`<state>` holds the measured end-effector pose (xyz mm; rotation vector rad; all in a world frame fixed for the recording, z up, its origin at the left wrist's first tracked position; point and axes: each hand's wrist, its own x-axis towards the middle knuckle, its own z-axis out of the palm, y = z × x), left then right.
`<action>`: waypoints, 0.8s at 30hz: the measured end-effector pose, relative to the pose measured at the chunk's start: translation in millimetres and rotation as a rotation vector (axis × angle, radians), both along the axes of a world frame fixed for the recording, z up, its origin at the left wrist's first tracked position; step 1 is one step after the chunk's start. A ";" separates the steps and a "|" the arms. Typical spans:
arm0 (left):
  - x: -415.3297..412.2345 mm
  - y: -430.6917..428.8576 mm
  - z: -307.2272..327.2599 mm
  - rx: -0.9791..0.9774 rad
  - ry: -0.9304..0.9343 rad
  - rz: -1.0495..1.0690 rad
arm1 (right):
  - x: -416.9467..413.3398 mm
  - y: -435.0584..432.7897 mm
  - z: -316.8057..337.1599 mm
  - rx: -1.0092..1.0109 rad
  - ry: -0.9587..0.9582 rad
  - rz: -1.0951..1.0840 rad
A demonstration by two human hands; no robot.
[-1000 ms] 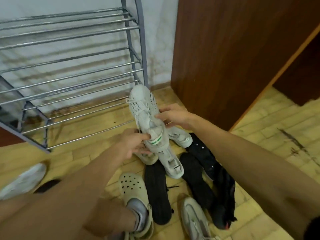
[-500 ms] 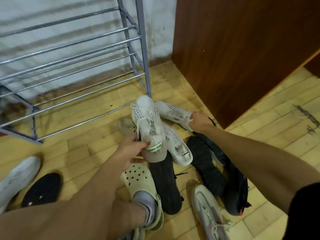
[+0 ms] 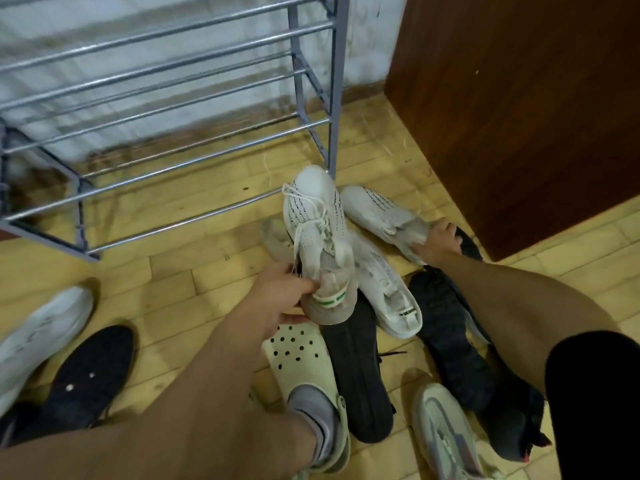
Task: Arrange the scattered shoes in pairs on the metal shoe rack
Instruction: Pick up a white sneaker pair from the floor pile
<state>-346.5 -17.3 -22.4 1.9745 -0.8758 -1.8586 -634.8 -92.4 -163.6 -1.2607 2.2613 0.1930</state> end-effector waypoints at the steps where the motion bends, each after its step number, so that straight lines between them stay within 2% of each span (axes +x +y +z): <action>1: 1.5 0.7 -0.2 -0.002 -0.003 0.003 | -0.7 -1.8 1.0 0.028 -0.029 -0.060; 3: 3.4 1.3 0.2 0.001 -0.016 0.000 | -0.8 -0.5 2.1 0.114 -0.161 -0.236; 5: 3.3 2.6 2.6 0.003 -0.029 -0.006 | 3.7 8.2 1.2 0.184 -0.237 -0.246; 8: -1.1 5.0 9.4 0.005 -0.037 0.008 | 7.1 18.4 8.5 0.152 -0.289 -0.189; 11: -10.7 9.2 15.2 0.039 -0.013 0.031 | 0.1 22.6 30.3 0.181 -0.404 -0.274; 17: -14.1 16.3 16.2 0.129 -0.041 0.043 | -21.5 45.5 61.3 0.105 -0.548 -0.470; 21: -4.3 4.0 17.3 0.126 -0.119 0.062 | -11.6 39.7 86.2 0.033 -0.643 -0.426; 24: -1.0 -15.2 20.4 0.147 -0.103 0.079 | 9.9 24.0 95.7 0.017 -0.740 -0.362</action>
